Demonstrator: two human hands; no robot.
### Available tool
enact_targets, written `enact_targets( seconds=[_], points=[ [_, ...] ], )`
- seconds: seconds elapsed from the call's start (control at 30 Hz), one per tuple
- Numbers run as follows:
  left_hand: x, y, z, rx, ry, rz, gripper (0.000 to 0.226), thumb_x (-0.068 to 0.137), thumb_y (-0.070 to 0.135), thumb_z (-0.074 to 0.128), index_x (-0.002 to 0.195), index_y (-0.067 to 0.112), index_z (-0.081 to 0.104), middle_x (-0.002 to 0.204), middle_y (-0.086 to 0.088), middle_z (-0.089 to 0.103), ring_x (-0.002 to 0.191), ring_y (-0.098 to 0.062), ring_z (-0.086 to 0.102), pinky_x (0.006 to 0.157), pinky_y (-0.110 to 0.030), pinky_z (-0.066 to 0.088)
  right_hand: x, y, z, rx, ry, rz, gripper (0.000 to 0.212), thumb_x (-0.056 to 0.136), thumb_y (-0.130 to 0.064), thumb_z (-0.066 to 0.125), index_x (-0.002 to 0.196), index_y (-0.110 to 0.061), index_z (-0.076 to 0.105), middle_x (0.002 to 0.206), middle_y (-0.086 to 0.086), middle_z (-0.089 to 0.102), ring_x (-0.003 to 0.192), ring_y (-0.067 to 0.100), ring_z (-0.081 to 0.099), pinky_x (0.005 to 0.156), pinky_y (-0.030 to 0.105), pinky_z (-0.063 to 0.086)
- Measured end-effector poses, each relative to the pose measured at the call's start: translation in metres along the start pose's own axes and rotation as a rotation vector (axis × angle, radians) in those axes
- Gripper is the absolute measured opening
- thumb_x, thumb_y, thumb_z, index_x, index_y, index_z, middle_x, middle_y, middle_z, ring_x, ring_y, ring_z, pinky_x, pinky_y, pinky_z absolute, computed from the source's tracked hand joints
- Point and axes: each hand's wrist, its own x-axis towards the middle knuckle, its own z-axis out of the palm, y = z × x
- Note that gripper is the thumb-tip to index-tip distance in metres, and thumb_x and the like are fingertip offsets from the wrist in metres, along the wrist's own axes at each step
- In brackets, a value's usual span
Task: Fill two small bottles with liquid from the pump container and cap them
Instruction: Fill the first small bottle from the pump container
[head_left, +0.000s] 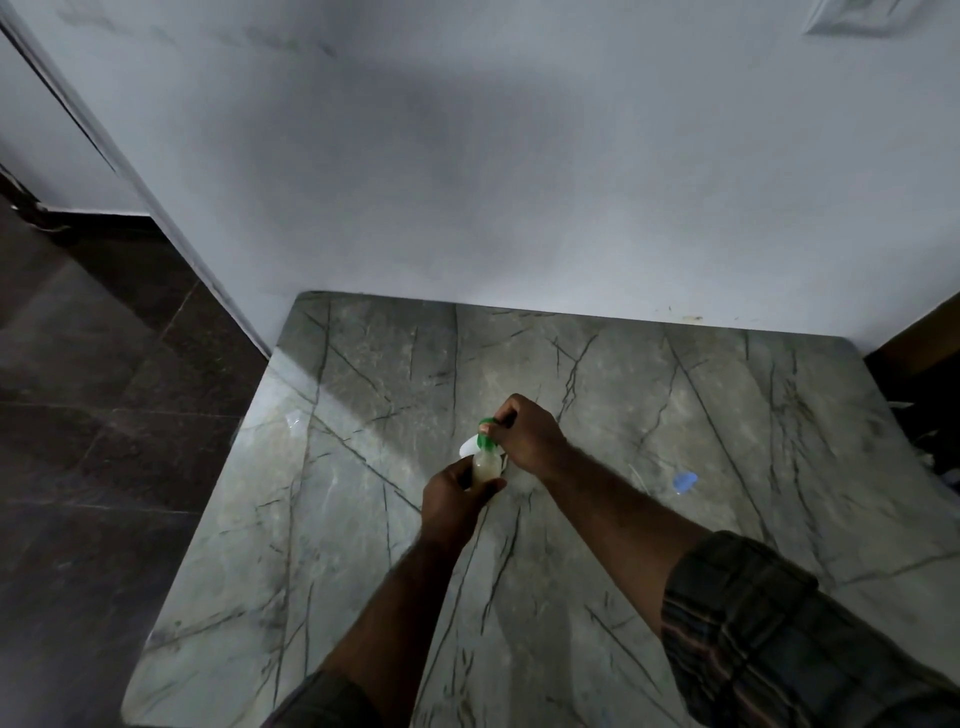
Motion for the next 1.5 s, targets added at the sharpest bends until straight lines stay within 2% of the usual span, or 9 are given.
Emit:
enact_targets(
  seconds=[0.17, 0.4, 0.63, 1.03, 1.2, 1.37, 1.5],
  points=[
    [-0.001, -0.006, 0.002, 0.021, -0.013, -0.026, 0.051, 0.079, 0.027, 0.083, 0.126, 0.015, 0.068, 0.111, -0.004, 0.076, 0.101, -0.019, 0.071, 0.094, -0.045, 0.058, -0.003, 0.010, 0.008, -0.007, -0.006, 0.010, 0.024, 0.089, -0.038, 0.068, 0.098, -0.018, 0.058, 0.101, 0.001, 0.069, 0.100, 0.022, 0.064, 0.098, 0.049, 0.049],
    [-0.001, 0.000, 0.002, 0.019, 0.003, -0.015, 0.051, 0.077, 0.031, 0.084, 0.123, 0.016, 0.070, 0.108, -0.002, 0.076, 0.098, -0.018, 0.072, 0.091, -0.043, 0.060, -0.001, 0.001, 0.000, -0.011, 0.000, -0.004, 0.026, 0.089, -0.035, 0.069, 0.101, -0.014, 0.061, 0.102, 0.003, 0.069, 0.099, 0.022, 0.065, 0.095, 0.046, 0.051],
    [0.000, -0.006, 0.003, 0.024, -0.006, -0.005, 0.047, 0.078, 0.031, 0.083, 0.122, 0.017, 0.071, 0.105, -0.002, 0.077, 0.096, -0.018, 0.072, 0.090, -0.045, 0.059, -0.003, 0.006, 0.008, -0.001, 0.008, 0.032, 0.027, 0.090, -0.038, 0.066, 0.102, -0.016, 0.059, 0.104, 0.003, 0.069, 0.101, 0.024, 0.064, 0.100, 0.051, 0.047],
    [0.002, -0.007, 0.006, -0.026, -0.002, -0.030, 0.049, 0.078, 0.027, 0.084, 0.123, 0.014, 0.070, 0.108, -0.004, 0.077, 0.098, -0.019, 0.072, 0.091, -0.046, 0.059, 0.000, 0.006, 0.006, -0.013, 0.012, 0.014, 0.025, 0.089, -0.037, 0.068, 0.099, -0.016, 0.059, 0.102, 0.003, 0.069, 0.100, 0.023, 0.064, 0.097, 0.048, 0.049],
    [0.005, 0.000, 0.004, -0.041, 0.005, -0.020, 0.051, 0.077, 0.029, 0.085, 0.123, 0.016, 0.070, 0.108, -0.002, 0.077, 0.098, -0.016, 0.072, 0.091, -0.043, 0.060, 0.005, 0.000, 0.000, -0.004, 0.026, -0.015, 0.026, 0.088, -0.035, 0.070, 0.099, -0.013, 0.061, 0.102, 0.005, 0.070, 0.097, 0.022, 0.065, 0.091, 0.042, 0.053],
    [0.005, -0.006, 0.006, -0.027, 0.004, -0.030, 0.051, 0.078, 0.026, 0.084, 0.125, 0.013, 0.068, 0.109, -0.006, 0.076, 0.100, -0.021, 0.072, 0.092, -0.046, 0.059, 0.004, 0.007, 0.008, -0.005, 0.009, 0.007, 0.028, 0.091, -0.036, 0.067, 0.102, -0.012, 0.059, 0.102, 0.006, 0.069, 0.098, 0.024, 0.064, 0.094, 0.046, 0.052],
    [0.006, -0.002, 0.004, -0.024, 0.015, -0.001, 0.049, 0.077, 0.027, 0.084, 0.122, 0.013, 0.070, 0.106, -0.005, 0.077, 0.097, -0.021, 0.073, 0.090, -0.047, 0.059, 0.007, 0.002, 0.003, -0.008, 0.011, -0.012, 0.028, 0.091, -0.034, 0.068, 0.103, -0.010, 0.060, 0.104, 0.008, 0.069, 0.098, 0.024, 0.064, 0.088, 0.039, 0.052]
  ],
)
